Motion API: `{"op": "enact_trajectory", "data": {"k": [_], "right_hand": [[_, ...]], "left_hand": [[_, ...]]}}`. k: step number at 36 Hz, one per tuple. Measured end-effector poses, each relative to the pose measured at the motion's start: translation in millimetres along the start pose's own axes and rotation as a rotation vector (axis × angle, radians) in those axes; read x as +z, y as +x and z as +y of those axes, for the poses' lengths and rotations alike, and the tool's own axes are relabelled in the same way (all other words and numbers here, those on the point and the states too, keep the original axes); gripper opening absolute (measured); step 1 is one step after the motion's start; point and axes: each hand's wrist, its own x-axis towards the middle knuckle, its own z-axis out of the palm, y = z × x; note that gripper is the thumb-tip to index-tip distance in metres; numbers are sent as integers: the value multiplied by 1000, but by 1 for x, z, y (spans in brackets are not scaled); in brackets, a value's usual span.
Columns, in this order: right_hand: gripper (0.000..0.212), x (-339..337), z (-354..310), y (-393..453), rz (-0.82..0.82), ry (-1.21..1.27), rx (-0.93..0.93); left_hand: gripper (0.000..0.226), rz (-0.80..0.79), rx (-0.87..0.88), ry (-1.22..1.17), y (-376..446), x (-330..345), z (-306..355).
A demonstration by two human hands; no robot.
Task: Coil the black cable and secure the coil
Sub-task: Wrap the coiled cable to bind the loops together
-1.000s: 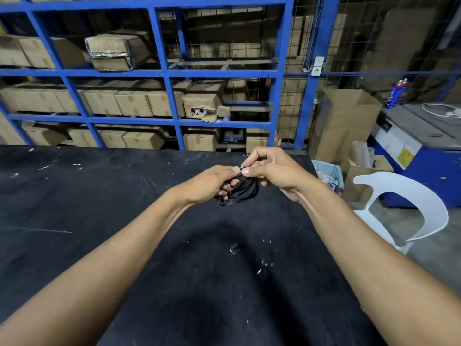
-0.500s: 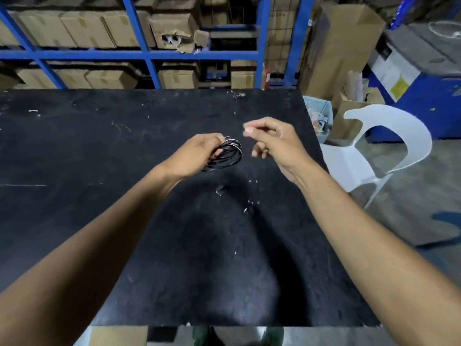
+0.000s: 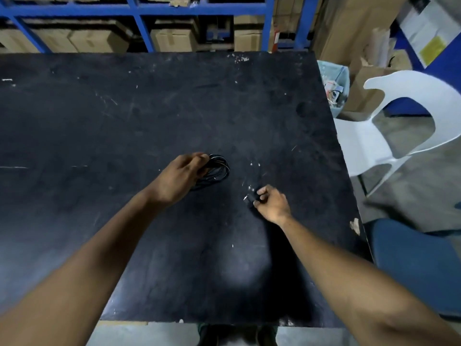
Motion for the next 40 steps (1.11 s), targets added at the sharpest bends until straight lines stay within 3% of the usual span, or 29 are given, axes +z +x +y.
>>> {"op": "enact_trajectory", "data": {"k": [4,7,9,15,22,27,36,40], "right_hand": [[16,20,3,9,4,-50,13],[5,27,5,9,7,-45,20],[13,25,3,5,0,16,-13],[26,-16,-34,-30,68,472,-187],[17,-93,-97,-116,-159,1028,-417],[20,-98,-126,-140,-128,945,-459],[23,-90,-154,-138,121,928,-473],[20,-92,-162,-137,165,952,-528]], "left_hand": [[22,17,-33,-34,1,4,-10],[19,29,-51,-56,3,6,-12],[22,41,-44,-78,4,7,-12],[32,119,-67,-195,9,11,0],[19,113,-55,-332,4,17,36],[25,157,-34,-314,-1,26,66],[44,284,184,66,-18,28,95],[44,285,231,58,-26,29,102]]}}
